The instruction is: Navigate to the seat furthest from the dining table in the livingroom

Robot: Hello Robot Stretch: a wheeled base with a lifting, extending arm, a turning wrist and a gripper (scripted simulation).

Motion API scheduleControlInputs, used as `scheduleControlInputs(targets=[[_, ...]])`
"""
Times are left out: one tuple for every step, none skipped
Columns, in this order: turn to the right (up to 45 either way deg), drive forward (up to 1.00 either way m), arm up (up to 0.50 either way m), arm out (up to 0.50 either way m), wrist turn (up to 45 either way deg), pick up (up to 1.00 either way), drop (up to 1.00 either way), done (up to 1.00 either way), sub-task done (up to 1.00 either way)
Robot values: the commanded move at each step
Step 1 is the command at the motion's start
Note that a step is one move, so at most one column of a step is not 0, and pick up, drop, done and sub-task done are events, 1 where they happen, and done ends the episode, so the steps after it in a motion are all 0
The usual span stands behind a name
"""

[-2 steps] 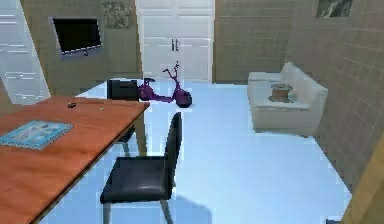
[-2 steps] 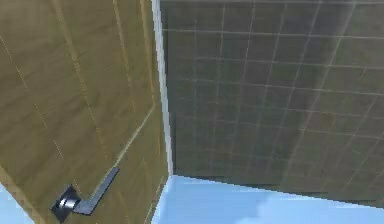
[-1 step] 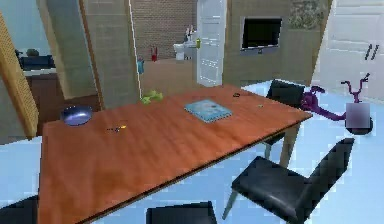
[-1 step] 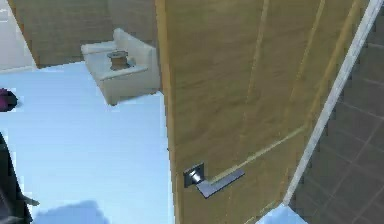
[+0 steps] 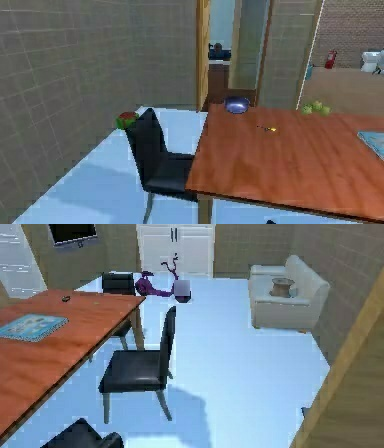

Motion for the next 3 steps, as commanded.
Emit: scheduleControlInputs(targets=[[-39.0, 0.0, 0.0, 0.0, 0.0, 0.0, 0.0, 0.0, 0.0], [0.0, 1.0, 0.0, 0.0, 0.0, 0.0, 0.0, 0.0, 0.0], [-6.0, 0.0, 0.0, 0.0, 0.0, 0.0, 0.0, 0.0, 0.0]])
